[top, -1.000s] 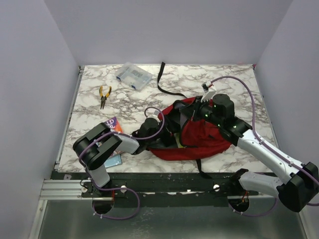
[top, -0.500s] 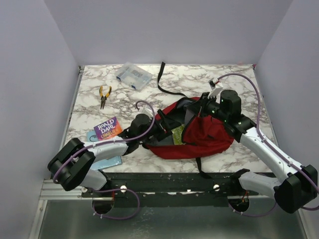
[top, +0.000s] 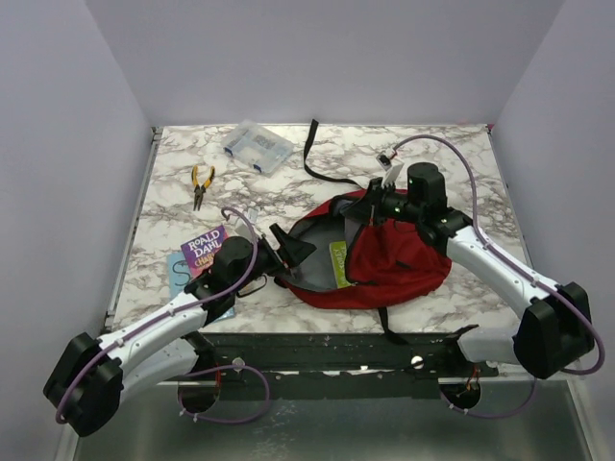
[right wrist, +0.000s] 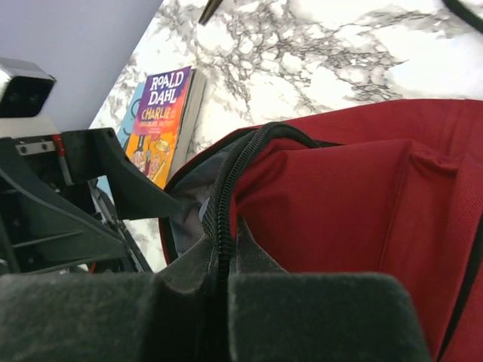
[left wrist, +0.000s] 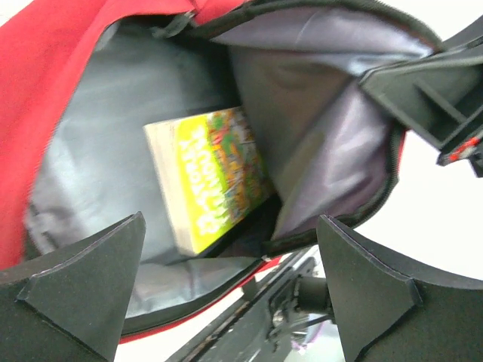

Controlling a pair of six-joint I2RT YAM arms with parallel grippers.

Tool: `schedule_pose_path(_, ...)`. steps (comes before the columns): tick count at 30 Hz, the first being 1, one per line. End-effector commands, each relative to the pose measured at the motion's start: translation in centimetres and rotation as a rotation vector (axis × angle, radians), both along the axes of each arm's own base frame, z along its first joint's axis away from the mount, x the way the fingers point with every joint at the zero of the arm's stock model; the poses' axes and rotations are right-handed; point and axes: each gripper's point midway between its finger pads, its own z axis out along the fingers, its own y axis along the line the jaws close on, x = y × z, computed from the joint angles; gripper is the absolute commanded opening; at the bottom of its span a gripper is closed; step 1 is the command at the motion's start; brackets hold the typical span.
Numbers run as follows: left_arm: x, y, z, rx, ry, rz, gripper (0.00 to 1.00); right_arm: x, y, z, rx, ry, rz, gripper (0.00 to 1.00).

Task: Pack the student bag
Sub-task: Place the book in the student bag.

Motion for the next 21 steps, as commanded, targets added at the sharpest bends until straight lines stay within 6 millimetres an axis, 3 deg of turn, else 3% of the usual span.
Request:
schedule_pose_path(1, -1.7, 1.4, -6.5, 0.147, 0.120, -0.020, 0.95, 0.7, 2.0, 1.9, 0.065, -0.049, 0.111, 0.01)
schedule_pose_path(4, -3.1, 0.8, -9.0, 0.157, 0.198, -0.041, 0.95, 2.2, 2.8, 1.8, 0.065, -0.054, 0.120, 0.01)
schedule_pose_path(8, -5.0, -1.0, -10.0, 0.124, 0.251, -0.074, 0.95, 4.3, 4.0, 2.1, 0.072, -0.060, 0.136, 0.01)
schedule_pose_path(13, -6.8, -3.5, -10.0, 0.084, 0.296, -0.136, 0.95, 5.5, 5.6, 3.1, 0.105, -0.043, 0.166, 0.01)
schedule_pose_path(21, -7.4, -6.5, -8.2, 0.040, 0.292, -0.207, 0.95, 4.3, 7.3, 2.7, 0.089, -0.019, 0.249, 0.01)
